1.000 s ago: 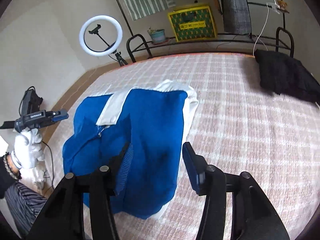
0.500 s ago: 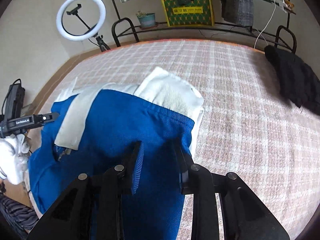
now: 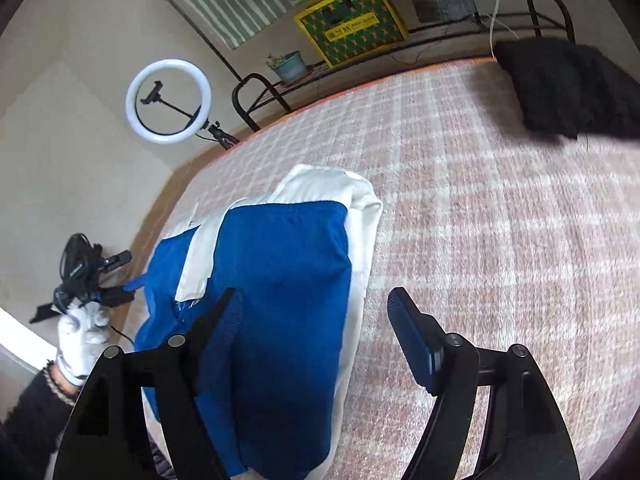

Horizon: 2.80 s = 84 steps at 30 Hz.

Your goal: Fold large clothes

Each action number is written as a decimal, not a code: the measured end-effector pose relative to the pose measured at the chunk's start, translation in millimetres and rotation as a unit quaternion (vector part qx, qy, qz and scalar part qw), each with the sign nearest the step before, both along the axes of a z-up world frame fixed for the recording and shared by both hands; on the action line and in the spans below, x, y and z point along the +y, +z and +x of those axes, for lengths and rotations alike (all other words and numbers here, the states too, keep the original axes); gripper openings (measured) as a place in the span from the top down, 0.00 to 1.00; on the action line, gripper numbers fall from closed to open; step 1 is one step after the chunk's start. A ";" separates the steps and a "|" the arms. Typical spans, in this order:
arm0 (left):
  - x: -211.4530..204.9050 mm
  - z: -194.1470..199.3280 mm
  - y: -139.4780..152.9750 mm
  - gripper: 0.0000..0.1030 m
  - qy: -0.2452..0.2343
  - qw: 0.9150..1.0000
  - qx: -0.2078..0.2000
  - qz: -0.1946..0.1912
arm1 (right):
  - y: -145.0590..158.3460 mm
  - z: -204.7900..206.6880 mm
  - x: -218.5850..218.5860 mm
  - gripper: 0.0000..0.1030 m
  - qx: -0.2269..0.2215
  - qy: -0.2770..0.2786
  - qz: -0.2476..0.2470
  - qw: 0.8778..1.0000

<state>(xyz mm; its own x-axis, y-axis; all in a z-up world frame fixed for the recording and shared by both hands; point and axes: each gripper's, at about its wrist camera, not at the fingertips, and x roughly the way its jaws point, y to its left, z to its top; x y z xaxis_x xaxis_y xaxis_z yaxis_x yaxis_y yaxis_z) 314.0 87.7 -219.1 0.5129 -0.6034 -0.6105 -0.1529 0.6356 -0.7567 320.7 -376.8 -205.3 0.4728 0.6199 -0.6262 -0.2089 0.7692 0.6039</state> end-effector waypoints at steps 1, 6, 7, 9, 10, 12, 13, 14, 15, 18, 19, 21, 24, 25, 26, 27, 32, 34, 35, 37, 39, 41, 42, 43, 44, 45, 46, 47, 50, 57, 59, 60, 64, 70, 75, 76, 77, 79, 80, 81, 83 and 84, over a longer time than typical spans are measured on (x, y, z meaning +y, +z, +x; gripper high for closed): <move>1.0 0.4 -6.4 0.21 -0.001 1.000 0.011 -0.013 | -6.9 1.9 -3.5 0.27 0.016 -0.004 0.013 1.000; -8.7 6.2 -26.0 0.21 -0.039 0.998 0.040 -0.030 | -39.0 7.1 -8.8 0.27 0.069 0.010 0.059 0.996; -12.3 7.3 -26.8 0.21 -0.049 0.997 0.041 -0.033 | -43.2 7.6 -8.9 0.27 0.073 0.014 0.071 0.995; -20.9 10.9 -27.5 0.21 -0.067 0.997 0.039 -0.030 | -45.1 7.9 -11.5 0.27 0.070 0.013 0.090 0.993; -24.6 11.6 -27.7 0.21 -0.071 0.996 0.038 -0.028 | -45.9 9.4 -12.3 0.27 0.072 0.014 0.100 0.992; -31.9 14.5 -29.7 0.21 -0.079 0.996 0.039 -0.032 | -48.6 11.2 -15.3 0.26 0.075 0.016 0.127 0.989; -34.8 14.8 -31.6 0.21 -0.084 0.995 0.040 -0.032 | -50.2 11.5 -16.2 0.26 0.076 0.018 0.135 0.988; -38.4 15.9 -31.7 0.21 -0.086 0.995 0.039 -0.029 | -50.1 11.9 -14.9 0.26 0.074 0.021 0.136 0.988; -41.3 16.6 -30.9 0.21 -0.087 0.995 0.034 -0.023 | -49.5 12.2 -12.1 0.26 0.071 0.029 0.134 0.988; -47.3 17.3 -31.7 0.21 -0.091 0.995 0.032 -0.023 | -48.1 13.8 0.1 0.26 0.066 0.052 0.135 0.987; -48.6 18.3 -32.1 0.21 -0.089 0.995 0.032 -0.023 | -46.9 14.2 4.4 0.26 0.063 0.056 0.132 0.988; -51.5 19.9 -32.0 0.21 -0.087 0.995 0.031 -0.022 | -45.6 15.2 11.2 0.26 0.058 0.060 0.128 0.988; -60.9 22.0 -28.9 0.23 -0.085 0.996 0.023 -0.005 | -43.8 19.7 21.7 0.27 0.057 0.058 0.129 0.988; -66.6 22.7 -28.0 0.24 -0.088 0.996 0.023 0.006 | -43.0 21.1 25.4 0.33 0.057 0.056 0.126 0.989; -70.9 22.7 -24.7 0.25 -0.086 0.996 0.018 0.021 | -43.3 22.6 29.2 0.39 0.060 0.054 0.122 0.989; -75.8 22.6 -21.8 0.26 -0.089 0.995 0.015 0.038 | -43.8 23.8 30.8 0.44 0.062 0.051 0.122 0.989; -90.0 19.0 -8.7 0.45 -0.098 0.992 0.000 0.080 | -31.8 23.7 41.7 0.65 0.051 0.049 0.093 0.993; -97.4 15.3 -1.4 0.52 -0.102 0.990 -0.011 0.098 | -19.9 19.6 48.4 0.70 0.034 0.050 0.066 0.996; -101.7 12.6 3.5 0.55 -0.105 0.988 -0.020 0.111 | -14.0 17.7 51.8 0.72 0.026 0.050 0.052 0.997; -109.9 8.0 12.3 0.60 -0.111 0.984 -0.035 0.134 | -4.2 13.3 57.1 0.75 0.012 0.049 0.026 0.998; -114.6 5.3 20.0 0.65 -0.111 0.983 -0.042 0.140 | 4.7 7.9 61.8 0.76 -0.001 0.046 0.004 0.999; -116.0 2.0 23.9 0.69 -0.109 0.984 -0.045 0.134 | 13.5 2.2 67.0 0.78 -0.013 0.043 -0.022 0.999; -118.5 1.0 27.6 0.70 -0.112 0.983 -0.049 0.135 | 17.3 -2.2 68.1 0.78 -0.020 0.043 -0.036 0.998; -120.3 -0.4 31.4 0.71 -0.115 0.982 -0.055 0.138 | 21.5 -7.4 68.7 0.79 -0.028 0.044 -0.052 0.997; -123.3 -1.8 35.5 0.72 -0.118 0.981 -0.062 0.141 | 26.6 -10.9 71.4 0.80 -0.036 0.047 -0.068 0.996; -124.9 -3.7 38.2 0.73 -0.121 0.980 -0.068 0.144 | 30.6 -14.8 71.5 0.81 -0.043 0.049 -0.079 0.995; -126.9 -5.7 40.2 0.74 -0.122 0.979 -0.072 0.145 | 34.2 -16.9 72.1 0.81 -0.047 0.050 -0.087 0.994; -128.9 -6.9 41.9 0.74 -0.123 0.979 -0.074 0.144 | 37.1 -19.2 70.8 0.81 -0.050 0.051 -0.091 0.993; -141.1 -9.8 46.2 0.76 -0.130 0.977 -0.079 0.147 | 43.5 -23.1 65.3 0.82 -0.056 0.049 -0.103 0.992; -179.8 -8.7 64.8 0.77 -0.154 0.971 -0.105 0.149 | 60.5 -38.4 33.3 0.83 -0.079 0.033 -0.120 0.989; -192.9 -7.0 69.9 0.77 -0.163 0.969 -0.114 0.147 | 64.9 -40.6 18.5 0.83 -0.083 0.025 -0.122 0.989; -203.1 -4.6 73.1 0.77 -0.168 0.967 -0.119 0.147 | 67.4 -42.7 10.5 0.83 -0.086 0.021 -0.125 0.988; -241.9 7.7 78.7 0.77 -0.184 0.964 -0.132 0.138 | 76.9 -45.1 -26.9 0.83 -0.093 0.002 -0.135 0.986; -307.4 33.0 83.4 0.77 -0.210 0.958 -0.153 0.121 | 90.1 -38.7 -87.4 0.84 -0.105 -0.033 -0.152 0.982; -364.7 59.3 88.6 0.77 -0.234 0.947 -0.180 0.122 | 98.7 -26.1 -134.8 0.84 -0.113 -0.061 -0.169 0.977; -374.5 63.8 90.1 0.77 -0.238 0.945 -0.186 0.121 | 100.8 -22.8 -143.1 0.84 -0.115 -0.067 -0.172 0.976; -385.2 70.9 91.5 0.77 -0.242 0.944 -0.191 0.119 | 102.9 -19.0 -151.7 0.84 -0.117 -0.072 -0.175 0.975; -403.3 81.7 91.7 0.77 -0.246 0.942 -0.197 0.114 | 106.2 -12.8 -165.5 0.84 -0.122 -0.084 -0.178 0.973; -412.5 88.9 91.8 0.77 -0.248 0.942 -0.199 0.110 | 107.5 -9.1 -173.3 0.84 -0.125 -0.091 -0.178 0.972; -421.7 96.0 92.2 0.77 -0.250 0.941 -0.199 0.109 | 109.1 -5.1 -180.4 0.84 -0.127 -0.097 -0.180 0.971; -439.9 111.3 95.7 0.77 -0.252 0.940 -0.204 0.106 | 113.2 6.1 -191.8 0.84 -0.131 -0.105 -0.191 0.967; -448.5 119.1 98.6 0.77 -0.252 0.939 -0.209 0.103 | 115.1 12.3 -197.3 0.84 -0.133 -0.111 -0.195 0.965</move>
<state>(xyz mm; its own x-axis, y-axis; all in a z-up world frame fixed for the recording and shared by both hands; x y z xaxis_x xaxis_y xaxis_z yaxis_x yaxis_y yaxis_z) 433.1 -360.8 -120.6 0.4144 -0.7246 -0.5507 0.4895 0.6875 -0.5364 332.9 -574.1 -90.2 0.7433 0.2274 -0.6291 -0.1218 0.9707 0.2070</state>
